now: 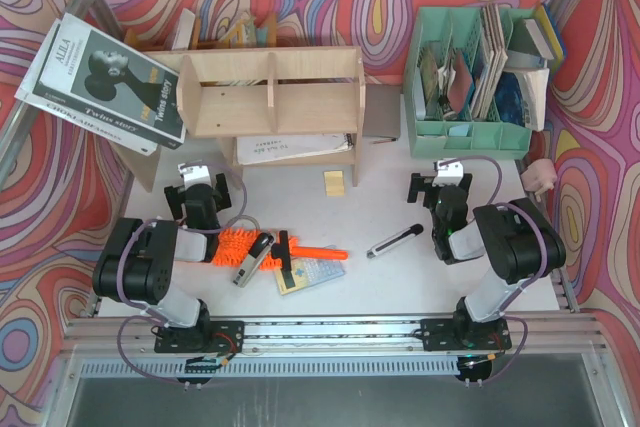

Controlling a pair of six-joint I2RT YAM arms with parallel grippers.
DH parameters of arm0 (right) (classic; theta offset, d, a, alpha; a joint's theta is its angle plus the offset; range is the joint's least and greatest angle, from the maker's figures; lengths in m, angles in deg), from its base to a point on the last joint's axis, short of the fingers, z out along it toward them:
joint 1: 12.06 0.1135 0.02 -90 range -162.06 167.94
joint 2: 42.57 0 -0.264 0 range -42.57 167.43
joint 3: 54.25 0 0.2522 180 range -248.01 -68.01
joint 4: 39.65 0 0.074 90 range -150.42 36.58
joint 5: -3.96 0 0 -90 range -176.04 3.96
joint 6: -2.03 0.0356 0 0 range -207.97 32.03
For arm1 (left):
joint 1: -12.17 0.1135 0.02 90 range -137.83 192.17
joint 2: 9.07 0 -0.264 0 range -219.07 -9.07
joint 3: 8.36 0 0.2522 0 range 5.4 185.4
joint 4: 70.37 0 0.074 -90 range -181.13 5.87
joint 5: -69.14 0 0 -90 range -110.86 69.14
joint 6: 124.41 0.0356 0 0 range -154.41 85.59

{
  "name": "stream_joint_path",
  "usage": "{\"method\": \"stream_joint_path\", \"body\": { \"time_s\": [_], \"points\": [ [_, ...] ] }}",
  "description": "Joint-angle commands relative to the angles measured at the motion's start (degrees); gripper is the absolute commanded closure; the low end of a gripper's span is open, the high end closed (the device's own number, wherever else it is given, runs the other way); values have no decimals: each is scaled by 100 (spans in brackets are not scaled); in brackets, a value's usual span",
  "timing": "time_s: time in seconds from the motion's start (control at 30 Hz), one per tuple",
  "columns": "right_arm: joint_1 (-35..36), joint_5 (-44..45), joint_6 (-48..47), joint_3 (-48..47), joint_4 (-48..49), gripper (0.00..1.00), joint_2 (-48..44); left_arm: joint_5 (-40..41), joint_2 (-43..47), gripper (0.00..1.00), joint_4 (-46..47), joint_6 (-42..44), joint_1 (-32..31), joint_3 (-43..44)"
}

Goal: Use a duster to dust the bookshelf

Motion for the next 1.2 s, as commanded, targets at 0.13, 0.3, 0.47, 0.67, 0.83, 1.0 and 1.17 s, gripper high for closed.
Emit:
{"method": "stream_joint_path", "body": {
  "time_s": [0.13, 0.3, 0.47, 0.67, 0.83, 1.0, 1.17],
  "points": [
    [-49, -57, 66, -120, 47, 1, 28, -40, 54, 2, 212, -63, 22, 64],
    [-45, -54, 57, -117, 50, 1, 24, -173, 70, 2, -31, -148, 132, 167],
    [-53, -54, 57, -119, 51, 1, 26, -324, 109, 1, -210, -257, 250, 218],
    [-53, -56, 61, -118, 53, 1, 24, -408, 364, 2, 729, -117, 161, -364],
    [-47, -96, -25, -31, 211, 1, -5, 558, 1269, 2, 673, 48, -351, -768],
    [-43, -383, -149, 243, 513, 1, -222, 2014, 2442, 1, 100, 456, -1249, -870],
    [182, -44, -242, 62, -586, 1, -1051, 3000, 4184, 2, -1342, 213, -1915, -973]
  ]
}}
